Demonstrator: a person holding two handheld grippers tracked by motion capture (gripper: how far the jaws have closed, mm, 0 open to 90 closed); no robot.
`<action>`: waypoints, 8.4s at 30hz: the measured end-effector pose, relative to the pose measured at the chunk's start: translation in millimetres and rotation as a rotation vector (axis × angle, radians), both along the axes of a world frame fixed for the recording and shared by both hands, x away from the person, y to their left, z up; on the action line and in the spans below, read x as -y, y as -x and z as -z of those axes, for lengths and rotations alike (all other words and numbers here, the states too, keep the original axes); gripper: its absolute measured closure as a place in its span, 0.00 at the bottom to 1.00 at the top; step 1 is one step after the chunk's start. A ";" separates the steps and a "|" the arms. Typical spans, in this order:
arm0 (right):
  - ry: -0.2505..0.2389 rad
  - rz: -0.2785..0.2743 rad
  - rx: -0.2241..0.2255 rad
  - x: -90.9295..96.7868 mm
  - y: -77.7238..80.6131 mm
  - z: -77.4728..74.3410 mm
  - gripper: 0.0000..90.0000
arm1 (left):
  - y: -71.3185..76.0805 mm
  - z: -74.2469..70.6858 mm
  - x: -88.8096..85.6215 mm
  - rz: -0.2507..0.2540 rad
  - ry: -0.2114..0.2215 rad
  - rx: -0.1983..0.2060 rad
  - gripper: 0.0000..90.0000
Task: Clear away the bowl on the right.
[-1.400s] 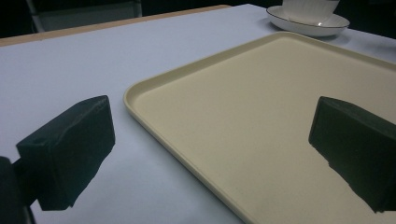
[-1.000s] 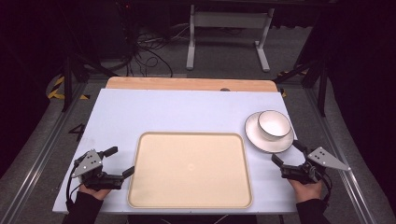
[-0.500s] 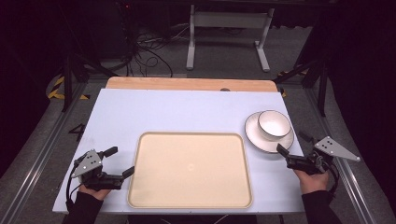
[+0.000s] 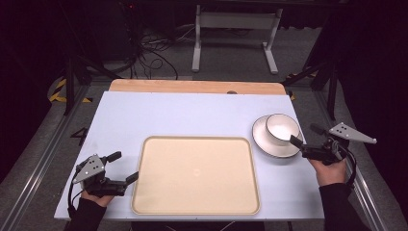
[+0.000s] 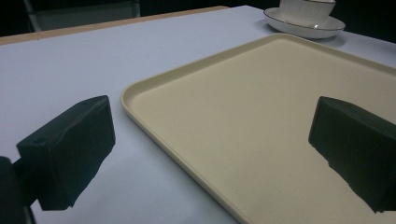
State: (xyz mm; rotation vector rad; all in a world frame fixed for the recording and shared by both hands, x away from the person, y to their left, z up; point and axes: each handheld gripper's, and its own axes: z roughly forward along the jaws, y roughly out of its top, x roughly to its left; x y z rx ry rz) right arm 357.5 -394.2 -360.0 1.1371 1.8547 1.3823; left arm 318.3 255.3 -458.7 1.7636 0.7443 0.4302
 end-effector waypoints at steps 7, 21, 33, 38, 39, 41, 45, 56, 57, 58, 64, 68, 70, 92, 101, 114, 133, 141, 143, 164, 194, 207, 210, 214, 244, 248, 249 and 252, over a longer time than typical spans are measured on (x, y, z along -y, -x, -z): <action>0.063 0.032 -0.080 -0.2 -19.7 -11.4 0.05 | -0.2 0.2 0.3 0.003 -0.003 -0.004 0.01; 0.161 0.130 -0.188 3.0 -54.7 -11.1 0.17 | -0.5 0.9 2.0 -0.001 -0.025 -0.006 0.02; 0.162 0.122 -0.317 -0.8 -81.9 -5.5 0.36 | -0.1 0.8 1.6 -0.004 -0.024 -0.008 0.02; 0.223 0.150 -0.389 -3.3 -92.6 -0.6 0.39 | -0.1 0.8 1.7 -0.003 -0.025 -0.008 0.02; 0.231 0.157 -0.422 -3.4 -95.4 1.1 0.40 | -0.1 0.8 1.7 -0.003 -0.025 -0.008 0.02; 0.243 0.170 -0.456 -3.6 -99.4 3.9 0.44 | -0.2 0.9 1.7 -0.002 -0.025 -0.008 0.02; 0.217 0.207 -0.513 -1.9 -105.6 7.4 0.48 | -0.5 1.0 1.9 -0.001 -0.029 -0.007 0.02; 0.195 0.264 -0.680 5.7 -120.7 17.3 0.66 | -0.2 1.0 1.7 0.001 -0.025 -0.009 0.02; 0.192 0.264 -0.686 6.2 -121.5 17.7 0.66 | -0.2 1.0 1.8 0.000 -0.026 -0.009 0.02; 0.188 0.265 -0.690 6.4 -122.1 18.2 0.66 | -0.3 0.9 1.6 0.001 -0.030 -0.007 0.02; 0.200 0.270 -0.739 5.2 -127.0 24.3 0.67 | -0.2 1.0 1.7 0.001 -0.025 -0.009 0.02; 0.197 0.277 -0.777 4.7 -129.7 27.4 0.74 | -0.3 1.0 1.6 0.001 -0.030 -0.007 0.02; 0.193 0.279 -0.790 4.4 -130.1 28.3 0.77 | -0.4 1.4 2.6 0.001 -0.033 -0.010 0.03; 0.212 0.340 -0.817 -2.3 -129.8 22.8 0.94 | -0.4 1.4 3.1 0.008 -0.044 -0.007 0.03; 0.183 0.337 -0.800 -2.2 -127.2 15.0 0.93 | -0.6 1.4 3.1 0.008 -0.045 -0.008 0.03; 0.224 0.307 -0.784 -7.2 -121.2 -2.7 0.93 | -0.5 1.4 3.1 0.006 -0.042 -0.008 0.03; 0.290 0.257 -0.734 -17.4 -101.8 -36.6 0.93 | -0.8 1.5 3.5 0.006 -0.046 -0.010 0.03; 0.307 0.217 -0.730 -28.0 -97.5 -41.9 0.93 | -1.1 1.7 3.5 0.003 -0.045 -0.012 0.03; 0.314 0.199 -0.730 -34.0 -95.6 -44.5 0.93 | -1.1 1.7 3.4 0.003 -0.044 -0.012 0.03; 0.408 -0.049 -0.668 -123.6 -79.8 -56.6 0.93 | -0.9 2.2 4.9 0.021 -0.034 0.008 0.00; 0.468 -0.316 -0.620 -229.5 -56.1 -56.1 0.93 | -0.3 1.5 3.7 0.022 -0.037 0.009 0.00; 0.457 -0.401 -0.619 -261.7 -51.7 -47.9 0.93 | 0.1 1.5 3.6 0.023 -0.035 0.011 0.00; 0.462 -0.423 -0.623 -268.7 -51.4 -43.2 0.93 | 0.2 1.3 3.5 0.023 -0.036 0.009 0.00; 0.453 -0.439 -0.642 -275.8 -52.0 -33.7 0.93 | 0.3 1.1 3.1 0.024 -0.037 0.009 0.00; 0.481 -0.474 -0.737 -288.1 -56.9 22.7 0.92 | 0.1 1.5 3.7 0.025 -0.040 0.005 0.00; 0.486 -0.472 -0.751 -288.6 -57.6 27.8 0.92 | 0.2 1.7 3.9 0.025 -0.037 0.001 0.00; 0.491 -0.470 -0.755 -288.5 -57.8 28.8 0.92 | -0.2 1.6 3.7 0.027 -0.041 0.006 0.00; 0.494 -0.468 -0.759 -287.9 -58.1 31.4 0.92 | 0.1 1.9 4.2 0.025 -0.033 -0.002 0.00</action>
